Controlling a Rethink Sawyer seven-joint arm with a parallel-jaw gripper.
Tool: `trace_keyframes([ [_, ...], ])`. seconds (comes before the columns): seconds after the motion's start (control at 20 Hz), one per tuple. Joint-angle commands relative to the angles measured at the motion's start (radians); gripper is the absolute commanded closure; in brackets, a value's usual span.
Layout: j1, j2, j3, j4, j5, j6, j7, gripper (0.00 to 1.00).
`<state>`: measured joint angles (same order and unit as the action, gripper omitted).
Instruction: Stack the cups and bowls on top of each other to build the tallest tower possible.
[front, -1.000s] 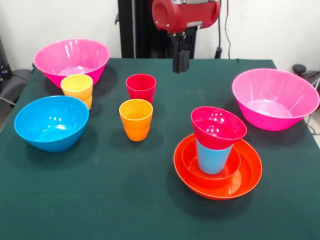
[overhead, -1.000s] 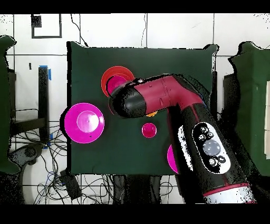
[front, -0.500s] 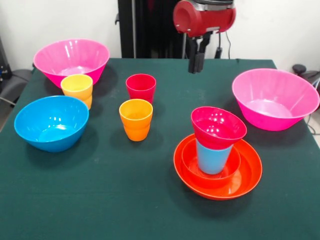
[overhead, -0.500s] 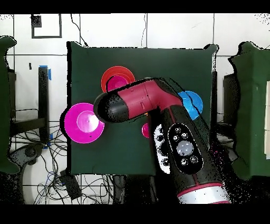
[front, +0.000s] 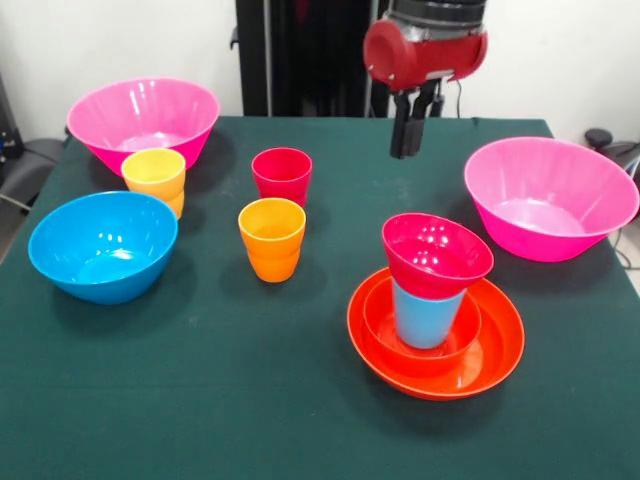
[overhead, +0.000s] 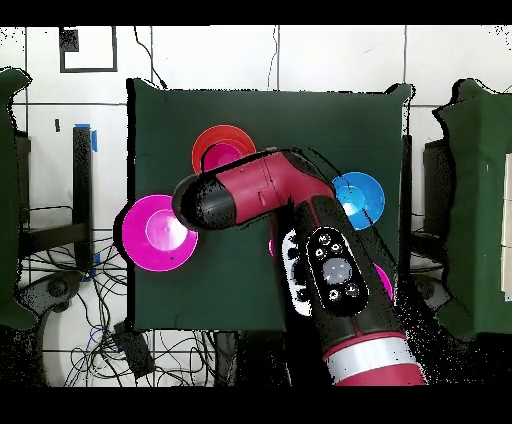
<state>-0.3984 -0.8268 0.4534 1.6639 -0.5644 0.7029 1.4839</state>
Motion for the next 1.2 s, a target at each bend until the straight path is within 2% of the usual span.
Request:
trace_keyframes([
  [0.05,-0.012,0.111,-0.042,-0.034,0.005,-0.077,0.135,1.00],
  [0.35,-0.011,0.139,-0.039,-0.045,0.017,-0.101,0.124,1.00],
  [0.75,0.029,0.155,-0.037,-0.106,0.038,-0.044,0.108,1.00],
  [1.2,0.025,0.178,-0.026,-0.147,0.040,-0.037,0.068,1.00],
])
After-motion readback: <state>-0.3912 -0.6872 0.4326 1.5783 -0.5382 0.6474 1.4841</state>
